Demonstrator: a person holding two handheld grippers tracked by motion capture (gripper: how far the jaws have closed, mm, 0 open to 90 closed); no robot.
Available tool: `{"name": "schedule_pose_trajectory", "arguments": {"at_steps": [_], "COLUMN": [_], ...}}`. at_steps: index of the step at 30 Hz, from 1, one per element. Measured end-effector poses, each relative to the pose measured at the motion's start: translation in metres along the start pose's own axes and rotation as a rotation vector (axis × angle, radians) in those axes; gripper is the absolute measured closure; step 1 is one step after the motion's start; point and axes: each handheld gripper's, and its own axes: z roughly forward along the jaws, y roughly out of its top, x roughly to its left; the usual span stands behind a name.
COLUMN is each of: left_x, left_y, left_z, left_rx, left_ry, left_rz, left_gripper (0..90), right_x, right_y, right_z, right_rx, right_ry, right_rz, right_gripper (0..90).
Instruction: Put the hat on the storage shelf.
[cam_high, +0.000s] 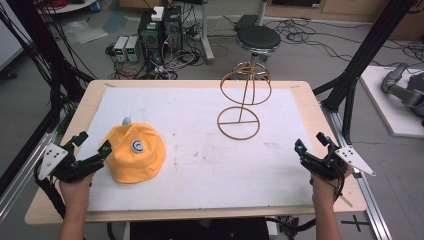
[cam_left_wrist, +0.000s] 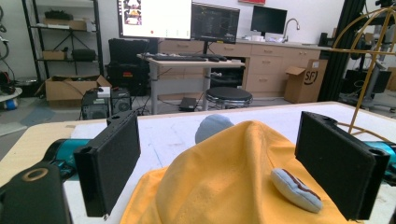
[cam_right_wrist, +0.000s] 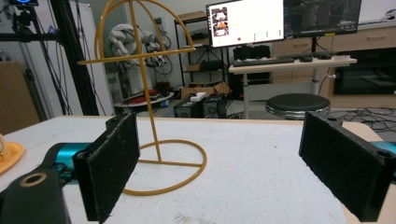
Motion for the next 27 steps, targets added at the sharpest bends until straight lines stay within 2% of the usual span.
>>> {"name": "schedule_pose_trajectory", "arguments": {"at_steps": [2, 9, 12, 15, 17, 21, 23, 24, 25, 27], "left_x": [0.000, -0.002, -0.006, -0.011, -0.013, -0.015, -0.016, -0.017, -0.018, -0.018], "left_y": [0.000, 0.002, 0.005, 0.006, 0.007, 0.006, 0.005, 0.005, 0.004, 0.002], "left_z": [0.000, 0.003, 0.005, 0.006, 0.008, 0.014, 0.017, 0.019, 0.021, 0.023], "left_rx": [0.002, 0.039, 0.062, 0.056, 0.068, 0.127, 0.159, 0.174, 0.193, 0.228], "left_ry": [-0.001, -0.027, -0.025, -0.030, -0.045, -0.073, -0.084, -0.071, -0.057, -0.069], "left_rz": [-0.001, 0.007, 0.026, 0.059, 0.061, 0.075, 0.076, 0.082, 0.089, 0.100], "left_gripper": [14.5, 13.7, 12.8, 12.9, 12.9, 14.5, 19.5, 19.5, 24.8, 30.7], "right_x": [0.001, 0.000, -0.001, -0.001, -0.001, -0.001, -0.001, -0.001, -0.001, -0.001], "right_y": [0.000, 0.000, 0.000, 0.000, -0.001, -0.001, -0.001, -0.001, -0.002, -0.002], "right_z": [0.001, 0.001, 0.000, 0.001, 0.001, 0.002, 0.002, 0.002, 0.002, 0.002], "right_rx": [0.011, 0.016, 0.015, 0.015, 0.023, 0.030, 0.032, 0.032, 0.031, 0.034], "right_ry": [-0.008, -0.012, -0.014, -0.013, -0.009, -0.008, -0.007, -0.007, -0.007, -0.007], "right_rz": [0.014, 0.015, 0.015, 0.017, 0.017, 0.011, 0.010, 0.010, 0.006, 0.004], "right_gripper": [12.1, 12.3, 12.3, 12.3, 12.3, 12.3, 12.3, 12.3, 12.3, 12.3]}}
